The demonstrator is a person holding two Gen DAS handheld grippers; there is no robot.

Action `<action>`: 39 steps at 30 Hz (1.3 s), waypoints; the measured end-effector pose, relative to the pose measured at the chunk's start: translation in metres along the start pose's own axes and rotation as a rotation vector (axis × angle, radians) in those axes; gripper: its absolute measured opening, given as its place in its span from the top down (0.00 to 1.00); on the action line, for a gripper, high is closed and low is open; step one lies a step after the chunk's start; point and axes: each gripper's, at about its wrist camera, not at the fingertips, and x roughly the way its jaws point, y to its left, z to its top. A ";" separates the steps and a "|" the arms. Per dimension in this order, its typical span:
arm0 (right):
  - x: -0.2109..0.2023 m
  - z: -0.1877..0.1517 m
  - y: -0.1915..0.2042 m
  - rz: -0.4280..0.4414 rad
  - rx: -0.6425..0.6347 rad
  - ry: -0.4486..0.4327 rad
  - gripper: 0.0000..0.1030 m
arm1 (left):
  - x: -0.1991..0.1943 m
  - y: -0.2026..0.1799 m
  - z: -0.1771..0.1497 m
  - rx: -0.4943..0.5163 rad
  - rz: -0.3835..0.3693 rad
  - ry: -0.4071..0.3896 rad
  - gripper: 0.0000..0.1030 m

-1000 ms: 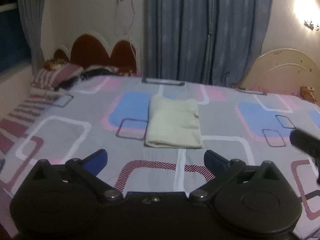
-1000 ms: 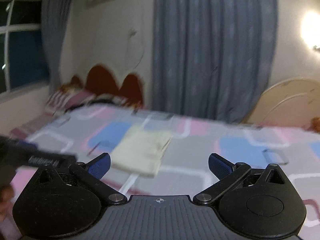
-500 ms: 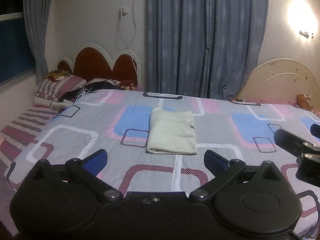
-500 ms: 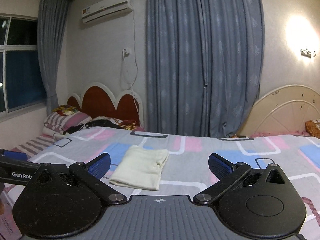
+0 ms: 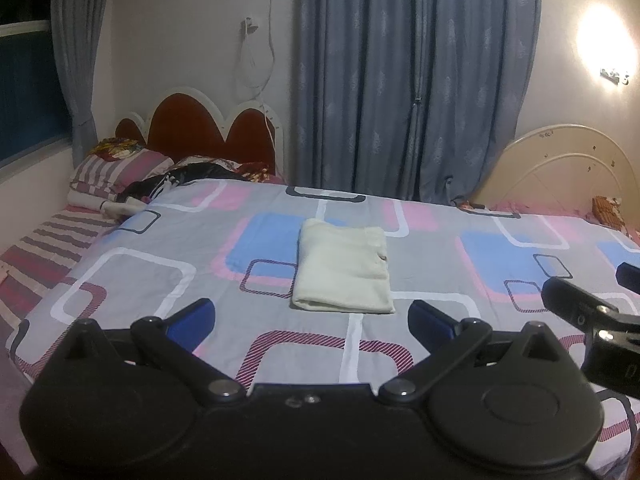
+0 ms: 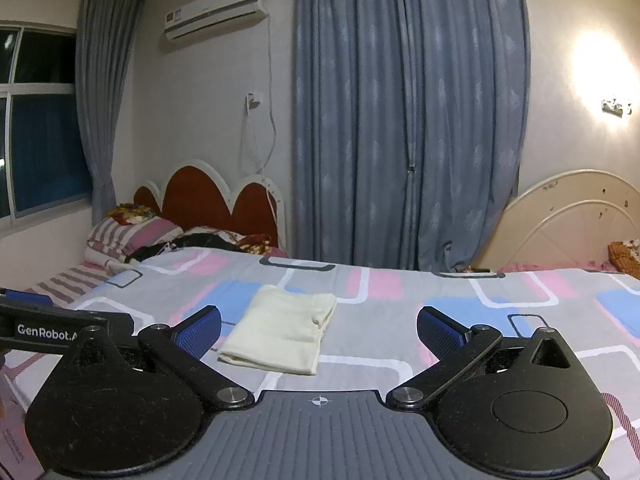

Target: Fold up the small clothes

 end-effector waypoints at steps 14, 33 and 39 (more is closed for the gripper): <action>0.007 0.001 0.000 0.008 -0.007 0.016 0.00 | -0.001 0.002 -0.001 0.000 0.015 -0.006 0.01; 0.012 0.000 -0.001 0.014 0.008 0.020 0.00 | 0.001 0.003 0.001 0.002 0.019 -0.004 0.01; 0.013 0.000 0.000 0.015 0.009 0.020 0.00 | 0.005 0.003 0.001 0.003 0.022 -0.002 0.01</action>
